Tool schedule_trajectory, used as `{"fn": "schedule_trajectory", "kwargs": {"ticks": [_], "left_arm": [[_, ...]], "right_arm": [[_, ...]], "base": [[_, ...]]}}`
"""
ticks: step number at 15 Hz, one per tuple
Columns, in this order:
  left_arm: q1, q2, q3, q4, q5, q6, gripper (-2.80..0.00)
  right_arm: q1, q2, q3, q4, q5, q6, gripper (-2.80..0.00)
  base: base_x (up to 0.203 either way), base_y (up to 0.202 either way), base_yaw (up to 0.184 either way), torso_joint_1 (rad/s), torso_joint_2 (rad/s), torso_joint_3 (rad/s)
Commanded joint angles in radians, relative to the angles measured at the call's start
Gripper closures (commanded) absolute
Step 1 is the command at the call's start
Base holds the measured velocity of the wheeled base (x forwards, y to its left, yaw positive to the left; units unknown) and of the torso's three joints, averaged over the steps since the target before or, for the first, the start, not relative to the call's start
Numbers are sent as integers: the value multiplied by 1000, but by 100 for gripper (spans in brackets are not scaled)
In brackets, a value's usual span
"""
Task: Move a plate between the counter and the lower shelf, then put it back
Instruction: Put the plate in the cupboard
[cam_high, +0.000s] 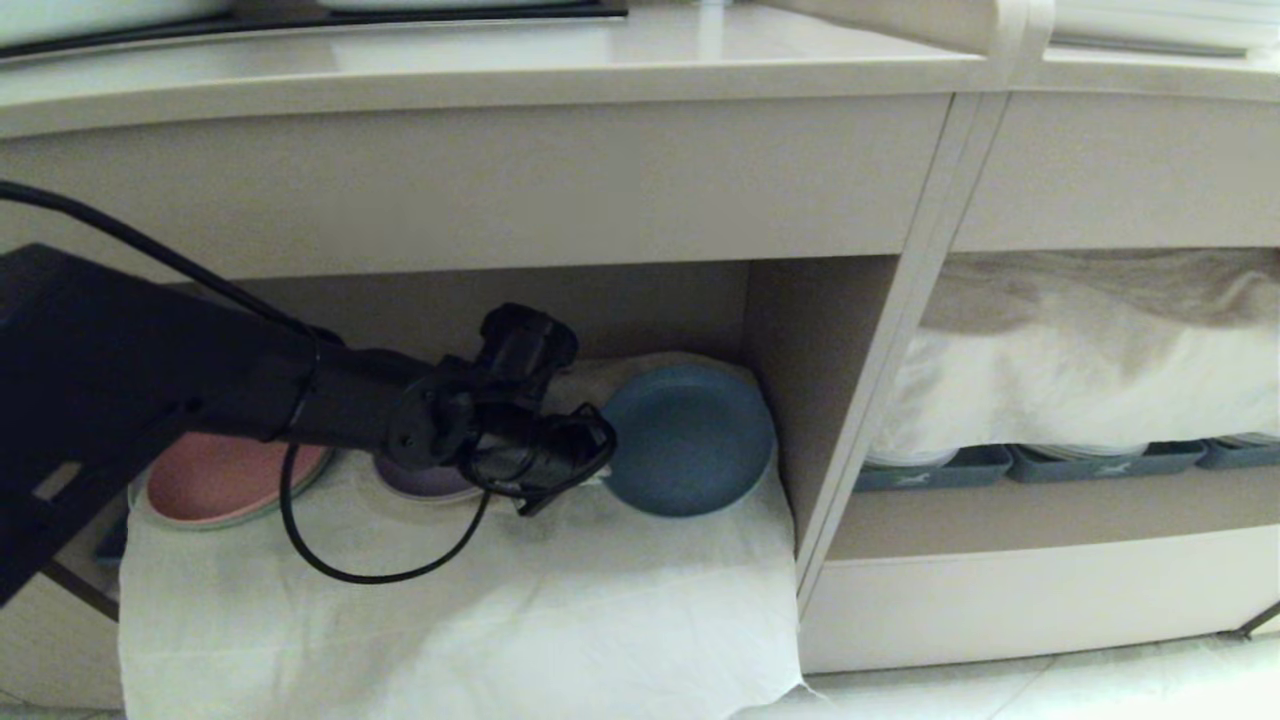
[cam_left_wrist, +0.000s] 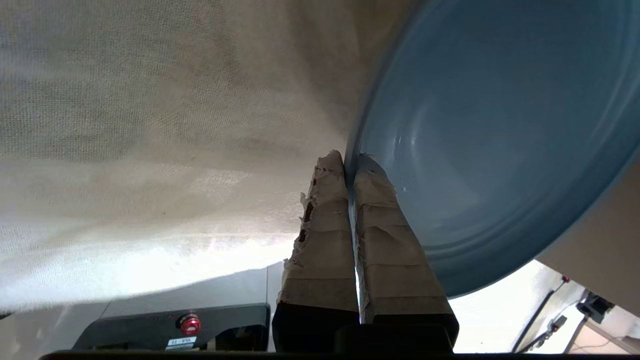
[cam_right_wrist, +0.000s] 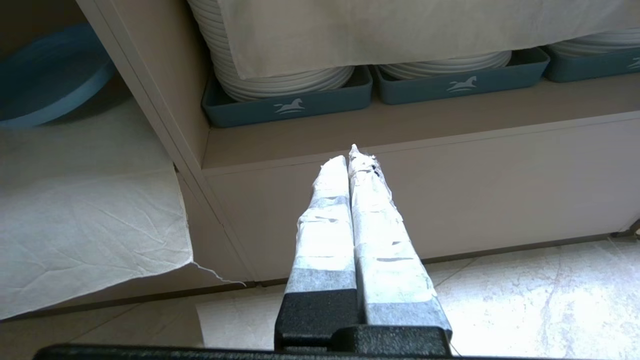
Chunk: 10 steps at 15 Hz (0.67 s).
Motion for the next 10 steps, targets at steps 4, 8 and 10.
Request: {"fn": "schedule_trajectory", "kwargs": {"ticks": [4,8,10], "left_arm": [[8,17,-6,-1,10,-5,0],[9,34,-23,-1,19,-5,0],[9,38,-38,0,21,-4,0]], "right_arm": [[0,0,0,0,0,0,0],[0,0,0,0,0,1,0],[0,0,0,0,0,0,0]], "base": [[0,0,0,0,0,0],[0,0,0,0,0,0],[0,0,0,0,0,0]]}}
